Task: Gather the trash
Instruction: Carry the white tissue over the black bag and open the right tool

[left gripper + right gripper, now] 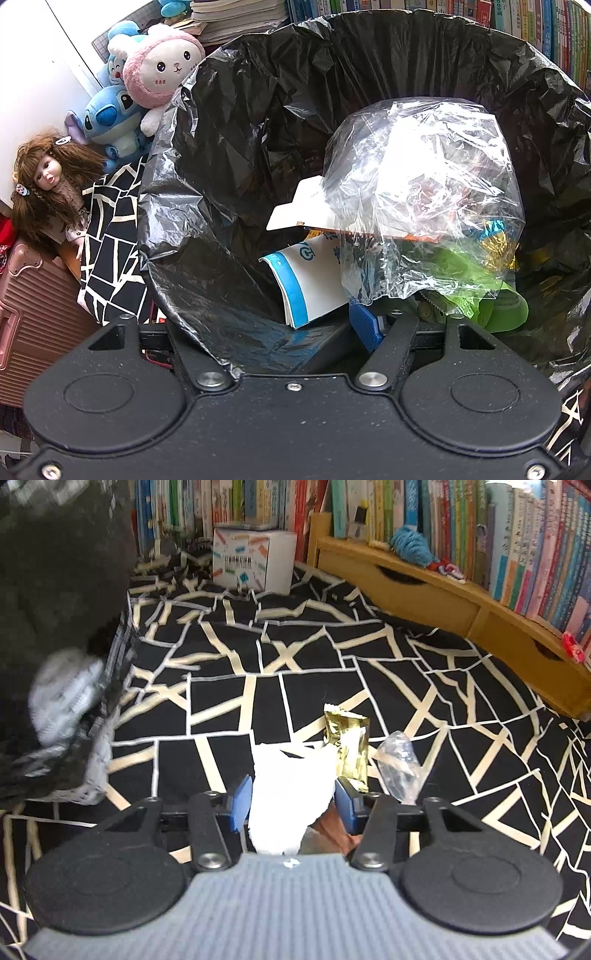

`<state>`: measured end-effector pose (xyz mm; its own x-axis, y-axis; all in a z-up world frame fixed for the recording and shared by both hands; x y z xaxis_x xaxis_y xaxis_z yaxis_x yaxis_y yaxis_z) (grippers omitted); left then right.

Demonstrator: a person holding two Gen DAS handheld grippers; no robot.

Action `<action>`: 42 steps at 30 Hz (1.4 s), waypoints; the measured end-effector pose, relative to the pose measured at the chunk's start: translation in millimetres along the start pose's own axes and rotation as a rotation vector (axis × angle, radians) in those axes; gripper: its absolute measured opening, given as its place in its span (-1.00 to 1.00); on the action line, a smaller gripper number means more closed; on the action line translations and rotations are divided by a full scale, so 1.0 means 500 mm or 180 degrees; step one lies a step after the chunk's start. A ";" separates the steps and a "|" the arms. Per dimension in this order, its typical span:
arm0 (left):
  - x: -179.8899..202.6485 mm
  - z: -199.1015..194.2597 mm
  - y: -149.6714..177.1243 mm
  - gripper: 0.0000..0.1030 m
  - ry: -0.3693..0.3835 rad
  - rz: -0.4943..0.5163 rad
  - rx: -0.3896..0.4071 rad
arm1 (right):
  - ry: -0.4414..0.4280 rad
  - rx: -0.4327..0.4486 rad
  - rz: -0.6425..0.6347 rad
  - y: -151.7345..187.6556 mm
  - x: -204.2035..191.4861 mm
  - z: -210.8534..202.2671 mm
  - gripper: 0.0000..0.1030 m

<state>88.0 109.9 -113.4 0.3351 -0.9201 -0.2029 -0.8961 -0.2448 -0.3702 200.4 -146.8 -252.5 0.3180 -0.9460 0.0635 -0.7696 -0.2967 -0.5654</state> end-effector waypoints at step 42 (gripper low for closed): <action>-0.006 -0.002 0.001 0.32 0.0062 -0.0058 0.0107 | -0.1285 0.1146 -0.0253 -0.278 -0.155 -0.400 0.65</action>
<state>86.1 112.4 -112.1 0.3455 -0.9213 -0.1783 -0.8795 -0.2516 -0.4039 172.1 -58.2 -14.5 0.6094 -0.7759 -0.1632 -0.5189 -0.2347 -0.8220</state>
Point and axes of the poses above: each gripper's, at about its wrist camera, not at the fingertips, and z roughly the way its jaws point, x to its right, y to its underside, the point moved 4 cm from there along z, roughly the way its jaws point, and after that the axes turned 4 degrees about -x, right-handed, at the moved point
